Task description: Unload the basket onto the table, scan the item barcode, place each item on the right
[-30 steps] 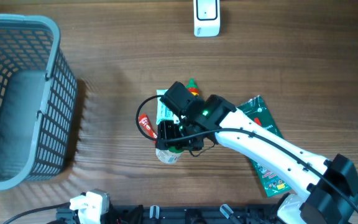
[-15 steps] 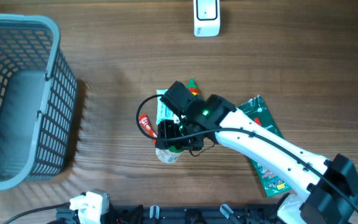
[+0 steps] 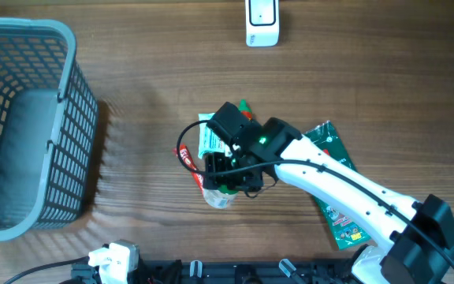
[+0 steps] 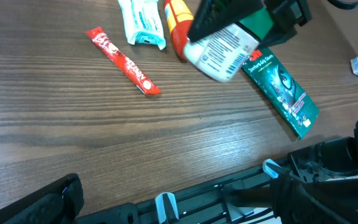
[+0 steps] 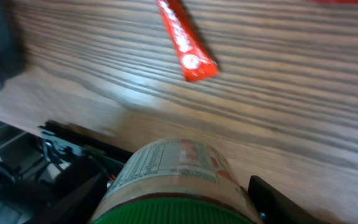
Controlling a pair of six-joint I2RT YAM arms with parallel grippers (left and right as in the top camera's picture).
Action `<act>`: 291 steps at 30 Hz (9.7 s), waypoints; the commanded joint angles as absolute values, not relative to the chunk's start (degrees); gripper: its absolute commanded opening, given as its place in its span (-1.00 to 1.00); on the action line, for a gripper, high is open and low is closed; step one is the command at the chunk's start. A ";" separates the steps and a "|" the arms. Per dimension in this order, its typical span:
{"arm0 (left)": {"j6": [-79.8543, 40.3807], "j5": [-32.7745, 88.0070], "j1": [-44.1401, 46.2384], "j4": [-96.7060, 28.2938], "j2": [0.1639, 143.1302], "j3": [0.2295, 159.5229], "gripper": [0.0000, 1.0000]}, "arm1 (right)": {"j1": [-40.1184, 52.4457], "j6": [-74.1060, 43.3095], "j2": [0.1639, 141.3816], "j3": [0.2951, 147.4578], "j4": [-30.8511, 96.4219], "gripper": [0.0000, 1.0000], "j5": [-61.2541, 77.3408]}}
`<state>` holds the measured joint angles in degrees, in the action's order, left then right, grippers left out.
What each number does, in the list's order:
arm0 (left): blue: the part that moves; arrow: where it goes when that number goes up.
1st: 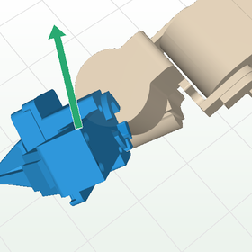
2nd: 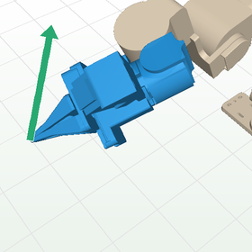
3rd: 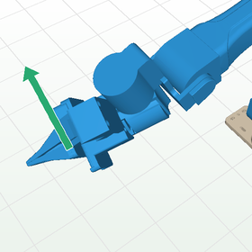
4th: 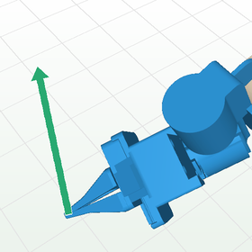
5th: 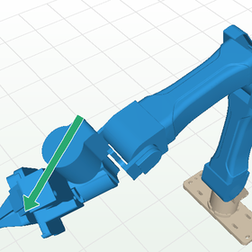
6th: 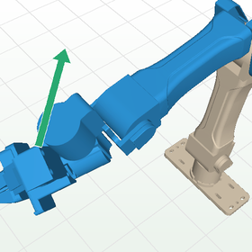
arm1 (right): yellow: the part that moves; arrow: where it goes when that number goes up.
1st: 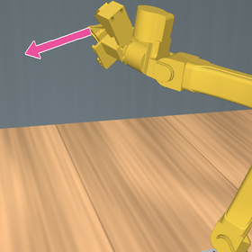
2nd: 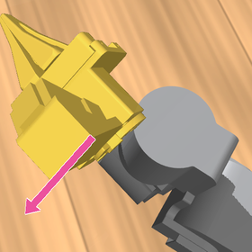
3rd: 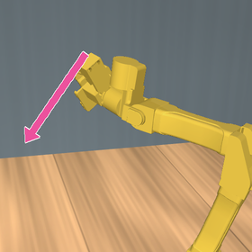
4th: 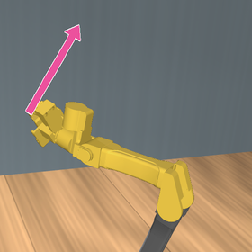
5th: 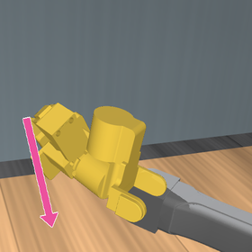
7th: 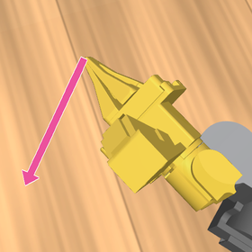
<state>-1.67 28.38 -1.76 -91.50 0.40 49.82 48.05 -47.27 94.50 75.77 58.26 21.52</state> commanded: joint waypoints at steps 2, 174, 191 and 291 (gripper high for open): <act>-1.80 28.45 -1.72 -91.37 0.27 49.82 1.00 | 44.64 -46.70 93.86 75.72 59.64 0.02 24.49; -1.80 28.45 -1.72 -91.37 0.27 49.82 1.00 | 38.63 -37.63 121.51 79.79 56.34 0.18 -1.48; -1.80 28.45 -1.72 -91.37 0.27 49.82 1.00 | 28.62 3.49 102.32 79.99 53.84 -0.01 24.45; -1.80 28.45 -1.72 -91.37 0.27 49.82 1.00 | 18.57 60.69 135.85 93.56 -27.73 0.16 -34.81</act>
<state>-1.67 28.38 -1.76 -91.50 0.45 49.82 18.65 60.03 135.20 91.53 -26.30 -30.48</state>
